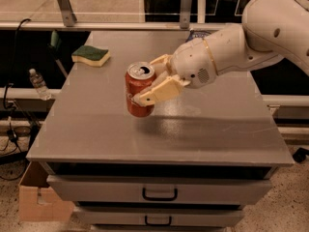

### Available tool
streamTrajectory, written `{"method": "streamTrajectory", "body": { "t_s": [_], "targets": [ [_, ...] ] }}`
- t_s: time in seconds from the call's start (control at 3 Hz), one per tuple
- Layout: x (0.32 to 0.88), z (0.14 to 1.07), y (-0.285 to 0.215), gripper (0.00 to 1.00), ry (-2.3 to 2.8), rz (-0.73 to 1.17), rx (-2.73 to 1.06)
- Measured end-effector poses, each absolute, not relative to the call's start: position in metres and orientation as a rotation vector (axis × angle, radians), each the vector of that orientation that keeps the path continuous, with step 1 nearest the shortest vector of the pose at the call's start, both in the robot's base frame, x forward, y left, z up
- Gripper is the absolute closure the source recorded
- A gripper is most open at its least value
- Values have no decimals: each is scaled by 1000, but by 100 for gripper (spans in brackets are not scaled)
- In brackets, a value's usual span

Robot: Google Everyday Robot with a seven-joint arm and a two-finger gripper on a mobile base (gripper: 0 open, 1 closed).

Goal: Move coke can near blue chip bag

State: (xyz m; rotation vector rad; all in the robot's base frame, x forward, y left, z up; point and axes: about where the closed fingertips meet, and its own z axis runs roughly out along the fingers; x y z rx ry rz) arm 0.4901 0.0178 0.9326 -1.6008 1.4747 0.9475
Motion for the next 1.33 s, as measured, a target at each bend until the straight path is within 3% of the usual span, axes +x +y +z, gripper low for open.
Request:
{"method": "streamTrajectory", "body": {
  "t_s": [0.33, 1.33],
  "targets": [
    [506, 942, -10, 100, 1484, 873, -1579],
    [588, 956, -207, 100, 1535, 718, -1387]
  ]
}}
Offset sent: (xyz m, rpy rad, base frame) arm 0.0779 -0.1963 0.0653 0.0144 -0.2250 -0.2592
